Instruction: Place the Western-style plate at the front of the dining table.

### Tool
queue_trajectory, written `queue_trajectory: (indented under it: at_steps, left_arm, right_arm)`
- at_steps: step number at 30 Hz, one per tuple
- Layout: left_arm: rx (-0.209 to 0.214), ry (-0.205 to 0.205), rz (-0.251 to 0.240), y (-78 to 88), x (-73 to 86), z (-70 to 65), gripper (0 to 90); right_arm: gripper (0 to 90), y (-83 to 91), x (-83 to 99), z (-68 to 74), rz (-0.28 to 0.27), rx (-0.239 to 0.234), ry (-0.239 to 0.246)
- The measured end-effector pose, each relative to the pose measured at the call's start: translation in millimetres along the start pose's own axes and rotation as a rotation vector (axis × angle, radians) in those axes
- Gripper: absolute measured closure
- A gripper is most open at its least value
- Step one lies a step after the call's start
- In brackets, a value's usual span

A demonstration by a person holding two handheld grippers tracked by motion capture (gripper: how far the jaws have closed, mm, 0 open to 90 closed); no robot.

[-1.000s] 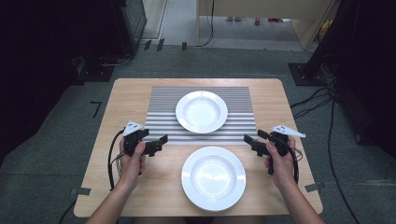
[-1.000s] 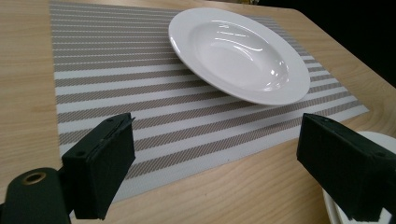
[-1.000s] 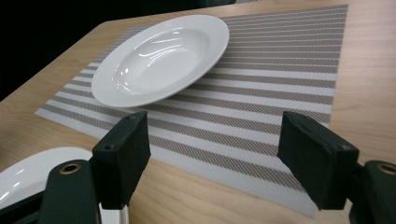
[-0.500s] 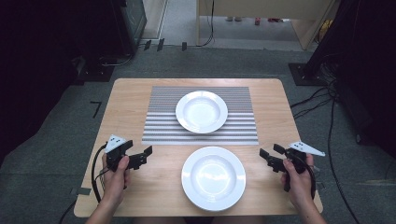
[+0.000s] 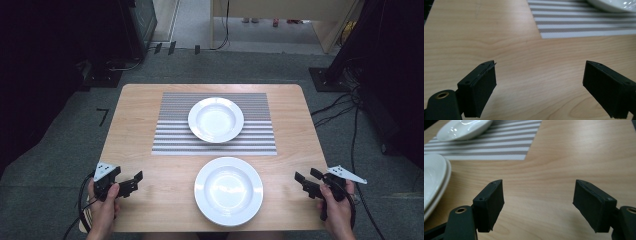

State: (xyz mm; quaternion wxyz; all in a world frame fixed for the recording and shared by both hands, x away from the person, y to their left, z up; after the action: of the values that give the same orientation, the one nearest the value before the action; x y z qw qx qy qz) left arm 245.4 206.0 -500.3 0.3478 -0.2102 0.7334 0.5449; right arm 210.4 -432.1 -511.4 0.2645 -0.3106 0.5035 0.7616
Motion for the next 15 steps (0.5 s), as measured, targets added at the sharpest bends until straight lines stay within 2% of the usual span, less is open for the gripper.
queue_trajectory:
  at_steps: [3, 8, 11, 15]
  left_arm:
    - [-0.027, 0.005, 0.015, 2.3, 8.7, 8.3, 11.7]
    - [-0.072, -0.011, 0.028, 7.4, 15.3, 17.0, 11.7]
    - [-0.095, -0.026, 0.036, 9.4, 18.1, 20.6, 11.8]
    - [-0.109, -0.024, 0.049, 8.2, 21.4, 23.6, 11.8]
  right_arm:
    - [24.7, 4.8, 10.2, -7.1, 0.013, 0.021, -0.008]
    - [24.0, 12.2, 18.5, -15.3, 0.024, 0.055, -0.013]
    - [23.8, 16.3, 20.9, -17.5, 0.034, 0.086, 0.011]
    - [23.4, 17.0, 24.3, -18.4, 0.057, 0.114, 0.024]
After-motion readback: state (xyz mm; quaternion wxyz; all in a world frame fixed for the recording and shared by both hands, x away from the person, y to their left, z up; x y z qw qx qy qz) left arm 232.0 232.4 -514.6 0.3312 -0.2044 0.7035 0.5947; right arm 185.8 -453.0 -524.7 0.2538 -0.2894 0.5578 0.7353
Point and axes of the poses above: each handheld gripper's, and its own axes: y roughly backward along the jaws, x roughly out of its underside, z roughly to its left, the point moved 1 cm from there along -y, roughly forward along the jaws, and after that the axes turned 4 degrees about z, right-handed, at the moved point
